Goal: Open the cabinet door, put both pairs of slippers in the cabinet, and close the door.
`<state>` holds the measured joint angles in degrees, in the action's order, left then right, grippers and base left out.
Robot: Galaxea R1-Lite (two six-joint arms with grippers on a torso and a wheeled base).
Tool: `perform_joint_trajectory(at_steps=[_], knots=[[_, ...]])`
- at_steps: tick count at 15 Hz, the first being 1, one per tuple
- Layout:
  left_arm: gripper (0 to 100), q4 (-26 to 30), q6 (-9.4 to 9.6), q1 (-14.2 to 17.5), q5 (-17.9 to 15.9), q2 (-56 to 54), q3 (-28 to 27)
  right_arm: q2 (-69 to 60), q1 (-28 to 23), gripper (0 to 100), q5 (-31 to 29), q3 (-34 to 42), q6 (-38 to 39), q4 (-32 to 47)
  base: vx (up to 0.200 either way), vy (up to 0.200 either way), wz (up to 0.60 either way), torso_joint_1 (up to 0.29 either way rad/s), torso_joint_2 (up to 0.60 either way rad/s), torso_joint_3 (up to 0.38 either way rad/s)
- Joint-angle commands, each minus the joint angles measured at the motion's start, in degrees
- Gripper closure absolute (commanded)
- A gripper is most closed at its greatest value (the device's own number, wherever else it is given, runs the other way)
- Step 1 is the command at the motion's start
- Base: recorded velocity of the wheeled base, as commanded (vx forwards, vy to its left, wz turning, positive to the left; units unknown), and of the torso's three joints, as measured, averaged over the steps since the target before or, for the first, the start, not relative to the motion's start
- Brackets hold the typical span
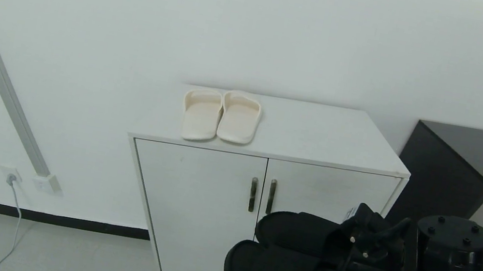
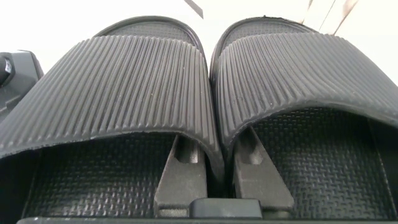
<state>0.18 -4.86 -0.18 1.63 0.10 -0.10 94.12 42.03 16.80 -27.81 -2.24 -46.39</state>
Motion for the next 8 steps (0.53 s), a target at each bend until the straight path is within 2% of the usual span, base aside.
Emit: perform_joint_trajectory(at_steps=[1, 8], knots=[[0, -0.01, 0.03, 0.01, 0.04, -0.01, 0.01, 0.45, 0.15, 100, -0.01, 0.12, -0.04, -0.11, 0.0, 0.0, 0.0, -0.207, 0.53, 0.315], [0, -0.01, 0.03, 0.01, 0.04, -0.01, 0.01, 0.8, 0.24, 100, 0.08, 0.65, -0.04, -0.55, 0.0, 0.0, 0.0, -0.183, 0.5, 0.318]])
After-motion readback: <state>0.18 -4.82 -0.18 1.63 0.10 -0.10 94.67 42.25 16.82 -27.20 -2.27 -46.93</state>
